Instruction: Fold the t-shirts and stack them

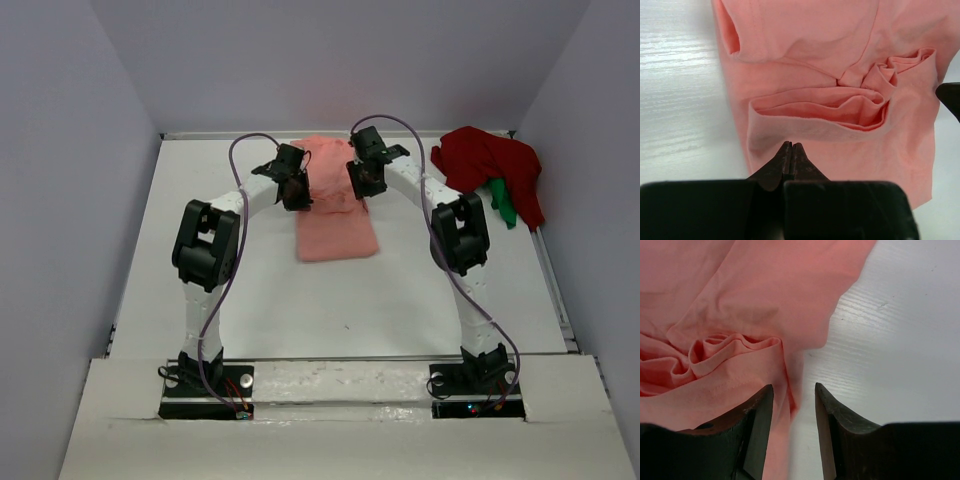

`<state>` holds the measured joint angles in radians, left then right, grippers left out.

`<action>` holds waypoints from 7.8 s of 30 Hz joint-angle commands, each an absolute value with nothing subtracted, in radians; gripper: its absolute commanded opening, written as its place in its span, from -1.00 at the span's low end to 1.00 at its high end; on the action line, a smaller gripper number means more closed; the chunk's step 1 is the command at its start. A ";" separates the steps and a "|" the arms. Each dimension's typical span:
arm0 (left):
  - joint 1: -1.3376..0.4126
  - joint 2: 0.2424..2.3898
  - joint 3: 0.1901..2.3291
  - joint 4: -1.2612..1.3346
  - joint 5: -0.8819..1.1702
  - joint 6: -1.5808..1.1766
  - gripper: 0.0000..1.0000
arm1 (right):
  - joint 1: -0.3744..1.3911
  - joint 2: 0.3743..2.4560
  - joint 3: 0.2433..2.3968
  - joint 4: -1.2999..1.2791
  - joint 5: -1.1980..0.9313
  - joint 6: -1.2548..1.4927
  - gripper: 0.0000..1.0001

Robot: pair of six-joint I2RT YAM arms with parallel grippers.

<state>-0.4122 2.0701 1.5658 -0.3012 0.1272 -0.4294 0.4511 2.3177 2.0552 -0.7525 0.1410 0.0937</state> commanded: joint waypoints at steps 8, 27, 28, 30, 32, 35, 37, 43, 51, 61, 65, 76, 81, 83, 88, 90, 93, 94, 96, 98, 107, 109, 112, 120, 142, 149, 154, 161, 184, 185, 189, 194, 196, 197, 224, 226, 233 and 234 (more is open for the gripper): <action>-0.407 2.089 1.605 -0.295 0.130 -0.437 -1.00 | 0.453 2.362 2.149 -0.747 0.072 0.080 -0.15; -0.405 2.120 1.600 -0.273 0.147 -0.437 -1.00 | 0.462 2.401 2.177 -0.769 0.093 0.081 -0.17; -0.405 2.118 1.600 -0.273 0.149 -0.437 -1.00 | 0.462 2.393 2.178 -0.770 0.104 0.080 -0.16; -0.405 2.120 1.598 -0.273 0.147 -0.439 -1.00 | 0.472 2.385 2.178 -0.773 0.115 0.075 -0.16; -0.405 2.118 1.597 -0.273 0.149 -0.437 -1.00 | 0.472 2.381 2.180 -0.775 0.120 0.077 -0.16; -0.405 2.115 1.597 -0.273 0.146 -0.437 -1.00 | 0.472 2.376 2.190 -0.781 0.126 0.074 -0.16; -0.405 2.115 1.598 -0.275 0.143 -0.439 -1.00 | 0.472 2.378 2.200 -0.788 0.130 0.071 -0.16; -0.405 2.118 1.595 -0.270 0.150 -0.439 -1.00 | 0.491 2.362 2.240 -0.810 0.156 0.060 -0.16; -0.405 2.115 1.595 -0.271 0.153 -0.437 -1.00 | 0.491 2.396 2.273 -0.833 0.144 0.060 -0.15; -0.405 2.117 1.597 -0.270 0.153 -0.434 -1.00 | 0.491 2.416 2.270 -0.831 0.137 0.064 -0.16; -0.405 2.123 1.595 -0.267 0.158 -0.437 -1.00 | 0.491 2.407 2.270 -0.830 0.141 0.066 -0.16; -0.402 2.114 1.598 -0.275 0.156 -0.433 -1.00 | 0.500 2.441 2.276 -0.830 0.118 0.072 -0.16; -0.402 2.111 1.598 -0.275 0.156 -0.430 -1.00 | 0.500 2.450 2.255 -0.819 0.123 0.069 -0.16; -0.402 2.111 1.598 -0.273 0.156 -0.430 -1.00 | 0.500 2.454 2.256 -0.818 0.124 0.067 -0.16; -0.400 2.105 1.600 -0.278 0.155 -0.428 -1.00 | 0.500 2.457 2.250 -0.807 0.124 0.074 -0.16; -0.400 2.102 1.600 -0.279 0.155 -0.428 -1.00 | 0.500 2.460 2.252 -0.805 0.132 0.077 -0.17; -0.400 2.099 1.598 -0.276 0.152 -0.428 -1.00 | 0.500 2.465 2.253 -0.807 0.155 0.092 -0.26; -0.399 2.098 1.595 -0.275 0.153 -0.426 -1.00 | 0.500 2.467 2.255 -0.807 0.156 0.094 -0.31; -0.399 2.103 1.591 -0.273 0.150 -0.428 -1.00 | 0.500 2.471 2.258 -0.807 0.176 0.103 -0.53; -0.399 2.105 1.588 -0.275 0.146 -0.431 -1.00 | 0.500 2.474 2.260 -0.810 0.193 0.110 -0.72; -0.373 2.126 1.595 -0.294 0.107 -0.466 -1.00 | 0.500 2.465 2.267 -0.821 0.290 0.143 -1.00; -0.370 2.134 1.597 -0.296 0.100 -0.471 -1.00 | 0.500 2.461 2.267 -0.822 0.314 0.146 -1.00; -0.371 2.134 1.591 -0.293 0.101 -0.471 -1.00 | 0.500 2.459 2.264 -0.830 0.357 0.149 -1.00; -0.371 2.123 1.589 -0.288 0.110 -0.457 -1.00 | 0.500 2.477 2.264 -0.845 0.405 0.173 -1.00; -0.370 2.117 1.559 -0.265 0.121 -0.445 -1.00 | 0.471 2.562 2.218 -0.881 0.505 0.302 -0.75; -0.391 2.043 1.552 -0.271 0.014 -0.454 -1.00 | 0.471 2.442 2.108 -0.795 0.555 0.272 -0.11; -0.407 1.936 1.575 -0.359 -0.207 -0.485 -0.99 | 0.471 2.355 2.138 -0.844 0.600 0.259 0.09; -0.429 1.797 1.439 -0.410 -0.241 -0.528 -0.85 | 0.489 2.084 1.852 -0.809 0.545 0.305 0.18; -0.413 1.502 0.900 0.095 0.452 -0.561 -0.11 | 0.397 1.569 1.018 -0.340 -0.203 0.336 0.29; -0.407 1.503 0.908 0.088 0.453 -0.561 -0.09 | 0.397 1.569 1.025 -0.345 -0.190 0.336 0.30; -0.373 1.532 0.942 0.058 0.453 -0.549 0.04 | 0.341 1.592 1.052 -0.353 -0.195 0.334 0.30; -0.345 1.612 0.992 0.023 0.456 -0.535 0.04 | 0.307 1.627 1.098 -0.353 -0.225 0.334 0.30; -0.342 1.647 1.009 0.014 0.460 -0.537 0.04 | 0.298 1.649 1.114 -0.354 -0.238 0.333 0.30; -0.342 1.660 1.014 0.015 0.466 -0.537 0.04 | 0.298 1.657 1.127 -0.353 -0.244 0.331 0.30; -0.339 1.782 1.028 0.080 0.531 -0.555 0.05 | 0.279 1.867 1.206 -0.295 -0.290 0.325 0.30; -0.339 1.789 1.045 0.058 0.494 -0.555 0.05 | 0.279 1.862 1.222 -0.305 -0.263 0.321 0.30; -0.336 1.822 1.130 0.012 0.471 -0.555 0.05 | 0.270 1.911 1.331 -0.360 -0.264 0.298 0.30; -0.334 1.825 1.143 0.008 0.469 -0.546 0.05 | 0.270 1.919 1.347 -0.365 -0.270 0.293 0.30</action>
<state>-0.3397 1.8153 1.0641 0.0330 0.4709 -0.5587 0.2836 1.8980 1.2701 -0.3531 -0.2695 0.3180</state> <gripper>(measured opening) 0.527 0.652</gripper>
